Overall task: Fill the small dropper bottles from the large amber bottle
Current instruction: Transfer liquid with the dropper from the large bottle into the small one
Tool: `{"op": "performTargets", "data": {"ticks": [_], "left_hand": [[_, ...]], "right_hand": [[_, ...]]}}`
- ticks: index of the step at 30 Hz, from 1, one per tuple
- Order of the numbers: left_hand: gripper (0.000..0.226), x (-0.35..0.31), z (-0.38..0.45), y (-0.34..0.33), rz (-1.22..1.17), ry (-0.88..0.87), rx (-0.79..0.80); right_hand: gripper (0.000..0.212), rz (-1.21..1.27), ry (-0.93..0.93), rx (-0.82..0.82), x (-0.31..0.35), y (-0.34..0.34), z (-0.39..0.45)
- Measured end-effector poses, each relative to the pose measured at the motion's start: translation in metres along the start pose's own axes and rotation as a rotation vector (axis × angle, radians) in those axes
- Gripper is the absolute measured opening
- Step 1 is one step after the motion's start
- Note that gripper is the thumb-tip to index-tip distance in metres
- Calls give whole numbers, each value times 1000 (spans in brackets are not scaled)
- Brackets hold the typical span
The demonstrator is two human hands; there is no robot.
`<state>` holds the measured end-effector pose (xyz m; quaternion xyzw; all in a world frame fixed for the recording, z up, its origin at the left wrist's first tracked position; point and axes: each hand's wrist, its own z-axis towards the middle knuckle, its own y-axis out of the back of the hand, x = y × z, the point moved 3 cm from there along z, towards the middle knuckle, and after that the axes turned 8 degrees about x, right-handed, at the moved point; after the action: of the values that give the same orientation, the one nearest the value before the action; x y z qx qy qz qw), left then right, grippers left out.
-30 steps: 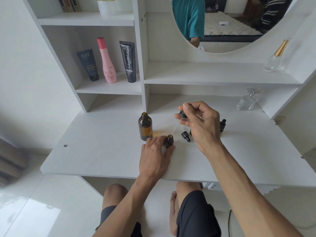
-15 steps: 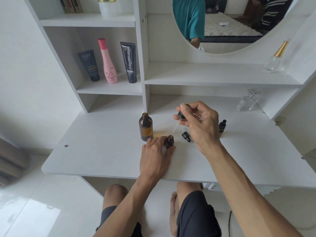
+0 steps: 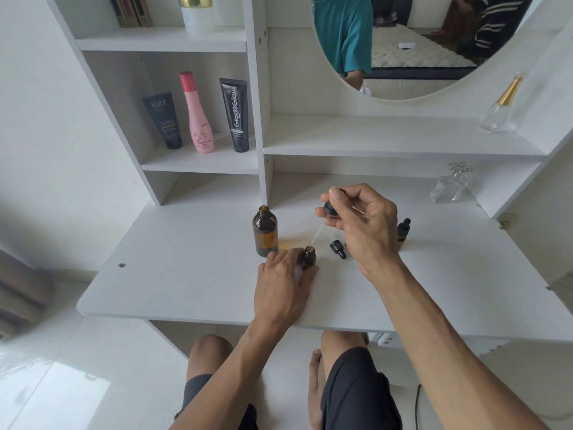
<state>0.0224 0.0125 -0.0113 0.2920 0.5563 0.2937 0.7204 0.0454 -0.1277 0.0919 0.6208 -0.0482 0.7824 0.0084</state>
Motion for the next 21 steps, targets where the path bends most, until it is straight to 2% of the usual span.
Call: {"op": "performTargets", "data": {"ticks": [5, 9, 11, 13, 15, 18, 21], "left_hand": [[29, -1, -1, 1, -11, 1, 3], [40, 1, -4, 7, -97, 46, 12], [36, 2, -10, 12, -126, 55, -1], [25, 5, -18, 21, -167, 75, -90], [23, 11, -22, 31, -196, 126, -244], [36, 22, -17, 43, -226, 206, -412], [61, 32, 0, 45, -285, 245, -326]], "right_hand": [[11, 18, -16, -6, -1, 1, 0], [9, 42, -26, -26, 0, 3, 1], [9, 59, -27, -37, 0, 5, 2], [10, 73, -27, -46, 1, 6, 3], [11, 84, -25, -52, 3, 6, 4], [10, 110, -14, -56, 6, 3, 5], [10, 151, 14, -47, 13, -8, 9]]}}
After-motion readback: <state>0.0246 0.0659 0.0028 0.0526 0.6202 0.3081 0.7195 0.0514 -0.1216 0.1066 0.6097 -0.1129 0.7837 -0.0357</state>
